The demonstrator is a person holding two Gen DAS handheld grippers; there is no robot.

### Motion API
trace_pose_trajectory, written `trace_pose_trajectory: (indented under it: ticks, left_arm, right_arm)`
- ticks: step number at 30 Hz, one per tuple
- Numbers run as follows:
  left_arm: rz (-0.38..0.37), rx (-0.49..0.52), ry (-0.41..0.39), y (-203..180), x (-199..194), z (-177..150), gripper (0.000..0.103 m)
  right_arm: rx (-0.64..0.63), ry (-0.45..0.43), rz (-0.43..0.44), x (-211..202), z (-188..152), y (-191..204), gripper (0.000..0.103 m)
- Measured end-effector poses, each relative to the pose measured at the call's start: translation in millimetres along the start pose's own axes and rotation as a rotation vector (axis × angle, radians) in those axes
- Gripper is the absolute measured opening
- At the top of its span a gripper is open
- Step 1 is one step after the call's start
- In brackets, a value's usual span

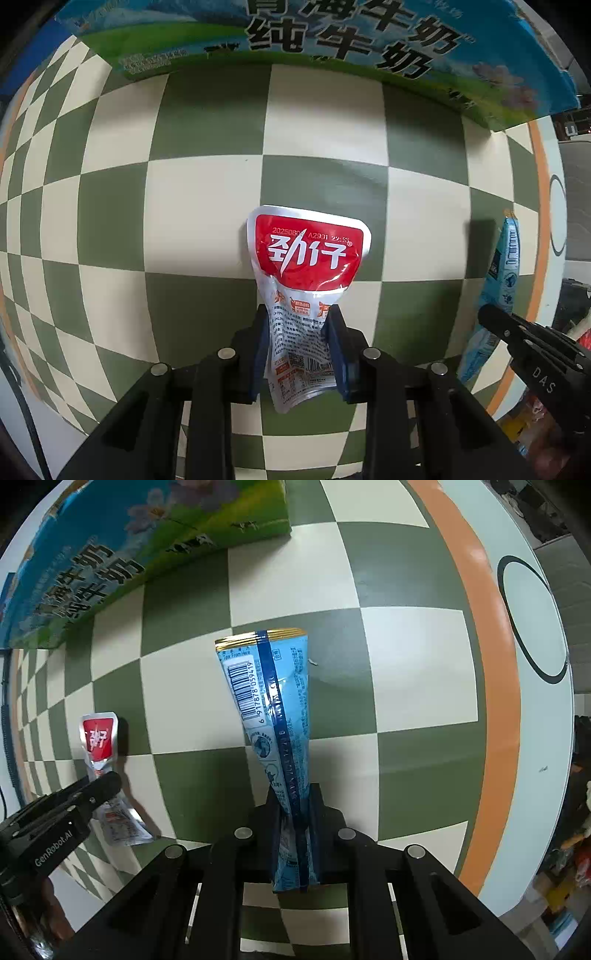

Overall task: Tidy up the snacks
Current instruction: 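Grasp the red-white strip pack with the left tool while the right tool grasps the blue stick pack, then lift the strip pack and blue stick pack and carry both over the box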

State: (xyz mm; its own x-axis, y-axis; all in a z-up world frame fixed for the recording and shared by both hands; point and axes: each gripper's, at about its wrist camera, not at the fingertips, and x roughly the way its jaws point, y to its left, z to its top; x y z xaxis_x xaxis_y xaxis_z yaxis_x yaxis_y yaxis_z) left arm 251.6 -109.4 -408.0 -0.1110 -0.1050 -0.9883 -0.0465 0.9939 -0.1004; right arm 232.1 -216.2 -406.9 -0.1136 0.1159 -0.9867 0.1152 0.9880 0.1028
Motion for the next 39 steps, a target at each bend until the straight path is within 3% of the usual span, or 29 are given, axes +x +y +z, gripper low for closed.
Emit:
trace_pose_trajectory:
  ticks: [16,25,32,39]
  left_arm:
    - [-0.062,0.071,-0.11,21,-87,-13,0.027]
    - [-0.134,0.104,-0.23,16,-171,-3,0.027]
    - [-0.181,0.139,-0.319,3,-226,33,0.027]
    - [-0.201,0.161,-0.337,-15,-249,106,0.027]
  right_arm:
    - [-0.013,-0.072,0.14,-80,-2,2,0.014]
    - [-0.048,-0.193,0.248,-176,4,9,0.014]
    - [-0.059,-0.285,0.304,-231,33,25,0.014]
    - [-0.055,-0.338,0.268,-255,89,29,0.014]
